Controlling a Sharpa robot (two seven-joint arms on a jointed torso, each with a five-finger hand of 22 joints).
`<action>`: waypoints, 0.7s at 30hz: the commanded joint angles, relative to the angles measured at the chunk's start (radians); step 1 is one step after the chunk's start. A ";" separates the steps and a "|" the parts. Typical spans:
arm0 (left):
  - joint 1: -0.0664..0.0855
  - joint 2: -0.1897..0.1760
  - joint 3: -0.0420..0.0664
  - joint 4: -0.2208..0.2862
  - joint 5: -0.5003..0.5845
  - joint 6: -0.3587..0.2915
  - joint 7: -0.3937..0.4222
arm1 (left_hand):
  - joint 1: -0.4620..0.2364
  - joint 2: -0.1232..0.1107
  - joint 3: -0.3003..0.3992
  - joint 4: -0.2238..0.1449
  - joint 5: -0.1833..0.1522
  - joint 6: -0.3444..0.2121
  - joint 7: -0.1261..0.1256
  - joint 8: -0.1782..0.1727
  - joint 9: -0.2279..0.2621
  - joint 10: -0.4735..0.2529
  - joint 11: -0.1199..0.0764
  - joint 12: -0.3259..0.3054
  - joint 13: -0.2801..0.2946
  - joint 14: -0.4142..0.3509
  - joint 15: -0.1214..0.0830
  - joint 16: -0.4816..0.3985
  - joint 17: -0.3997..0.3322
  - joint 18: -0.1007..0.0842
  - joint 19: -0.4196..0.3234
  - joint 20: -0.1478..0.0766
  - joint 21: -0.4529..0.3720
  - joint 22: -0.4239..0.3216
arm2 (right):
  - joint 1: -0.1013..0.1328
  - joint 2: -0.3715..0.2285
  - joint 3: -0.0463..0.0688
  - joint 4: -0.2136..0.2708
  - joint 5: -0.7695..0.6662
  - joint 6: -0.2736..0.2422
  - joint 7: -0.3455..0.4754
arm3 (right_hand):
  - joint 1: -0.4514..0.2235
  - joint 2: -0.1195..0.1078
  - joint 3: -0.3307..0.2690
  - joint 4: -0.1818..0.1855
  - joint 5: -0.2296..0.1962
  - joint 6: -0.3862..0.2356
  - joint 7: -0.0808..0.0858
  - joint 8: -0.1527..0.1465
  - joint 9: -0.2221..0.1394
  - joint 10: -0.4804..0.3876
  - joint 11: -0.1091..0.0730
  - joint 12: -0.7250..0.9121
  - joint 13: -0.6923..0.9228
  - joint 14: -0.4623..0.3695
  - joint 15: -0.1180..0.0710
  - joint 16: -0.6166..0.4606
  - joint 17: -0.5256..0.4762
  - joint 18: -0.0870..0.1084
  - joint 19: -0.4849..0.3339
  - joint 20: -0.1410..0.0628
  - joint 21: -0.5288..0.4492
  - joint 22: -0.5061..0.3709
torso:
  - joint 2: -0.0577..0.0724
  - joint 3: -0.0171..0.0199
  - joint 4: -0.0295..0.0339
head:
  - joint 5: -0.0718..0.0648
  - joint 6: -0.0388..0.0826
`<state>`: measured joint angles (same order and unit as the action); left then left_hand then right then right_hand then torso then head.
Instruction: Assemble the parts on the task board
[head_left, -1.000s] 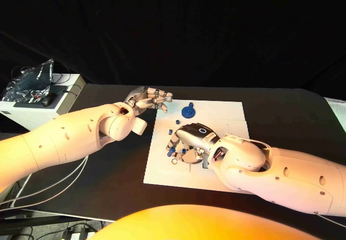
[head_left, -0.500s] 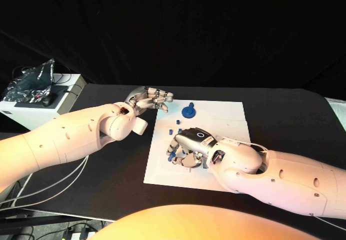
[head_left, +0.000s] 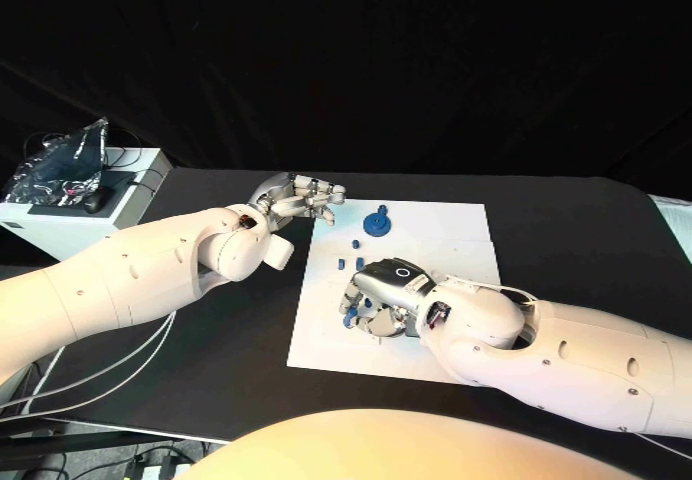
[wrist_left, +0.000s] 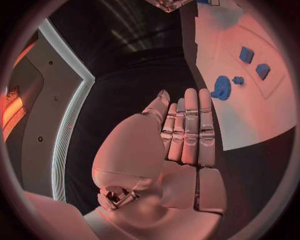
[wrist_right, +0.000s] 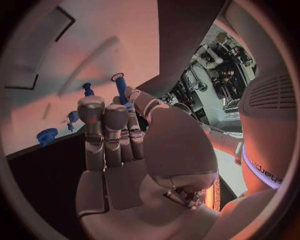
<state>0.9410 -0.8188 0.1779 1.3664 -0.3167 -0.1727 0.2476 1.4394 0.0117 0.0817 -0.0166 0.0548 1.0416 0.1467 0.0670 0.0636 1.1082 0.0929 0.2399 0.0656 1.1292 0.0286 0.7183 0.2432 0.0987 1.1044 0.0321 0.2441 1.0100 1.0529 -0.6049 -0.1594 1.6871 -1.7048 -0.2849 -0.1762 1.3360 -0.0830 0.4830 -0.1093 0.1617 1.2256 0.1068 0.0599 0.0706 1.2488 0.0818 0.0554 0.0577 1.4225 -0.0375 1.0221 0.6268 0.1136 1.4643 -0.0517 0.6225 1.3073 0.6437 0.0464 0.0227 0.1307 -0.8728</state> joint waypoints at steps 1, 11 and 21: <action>0.000 0.001 0.001 0.003 0.005 0.013 0.010 | 0.002 0.002 -0.001 0.000 0.000 0.002 0.000 -0.002 0.001 0.000 0.003 -0.003 0.000 0.003 0.002 -0.005 0.001 0.004 0.004 0.002 -0.004 0.001 | -0.001 -0.002 0.000 0.002 -0.023 0.032 -0.005 | 0.012 0.025 -0.001 -0.004 0.004 0.002 0.005 0.006 0.001 0.046 -0.034 0.004 0.003 0.002 -0.006 -0.004 0.000 0.019 0.048 -0.007 -0.002 0.079 | 0.000 -0.0005 -0.0003 | 0.002 0.000; 0.000 -0.001 0.001 0.004 0.005 0.013 0.010 | 0.001 0.002 -0.001 0.001 0.000 0.001 0.001 -0.002 0.001 -0.001 0.003 -0.003 0.000 0.003 0.002 -0.005 0.001 0.004 0.006 0.002 -0.007 0.003 | -0.001 -0.006 0.000 0.002 -0.027 0.042 -0.008 | 0.010 0.027 -0.001 -0.007 0.004 0.003 0.005 0.006 0.001 0.047 -0.035 0.004 0.003 0.002 -0.006 -0.004 0.000 0.019 0.048 -0.007 -0.001 0.079 | 0.000 0.0004 -0.0001 | 0.004 0.000; 0.000 -0.001 0.001 0.004 0.005 0.014 0.009 | 0.001 0.002 -0.001 0.001 0.000 0.001 0.001 -0.002 0.001 -0.001 0.003 -0.003 0.000 0.003 0.002 -0.005 0.001 0.004 0.006 0.002 -0.007 0.003 | -0.001 -0.003 -0.001 -0.003 -0.031 0.045 -0.011 | 0.007 0.028 -0.002 -0.009 0.004 0.002 0.005 0.005 0.001 0.045 -0.034 0.003 0.003 0.002 -0.006 -0.005 0.000 0.020 0.048 -0.007 -0.005 0.078 | 0.000 0.0004 -0.0003 | 0.004 0.000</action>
<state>0.9410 -0.8210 0.1779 1.3672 -0.3166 -0.1728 0.2473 1.4394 0.0117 0.0817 -0.0166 0.0548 1.0417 0.1467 0.0670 0.0636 1.1082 0.0929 0.2399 0.0656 1.1292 0.0286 0.7183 0.2430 0.0986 1.1044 0.0321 0.2442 1.0120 1.0528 -0.6087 -0.1594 1.6856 -1.7202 -0.2581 -0.1835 1.3306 -0.0775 0.4803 -0.1118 0.1584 1.2245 0.1091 0.0621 0.0712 1.2488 0.0818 0.0555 0.0577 1.4227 -0.0374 1.0221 0.6266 0.1158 1.4651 -0.0525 0.6225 1.3080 0.6436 0.0468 0.0222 0.1340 -0.8728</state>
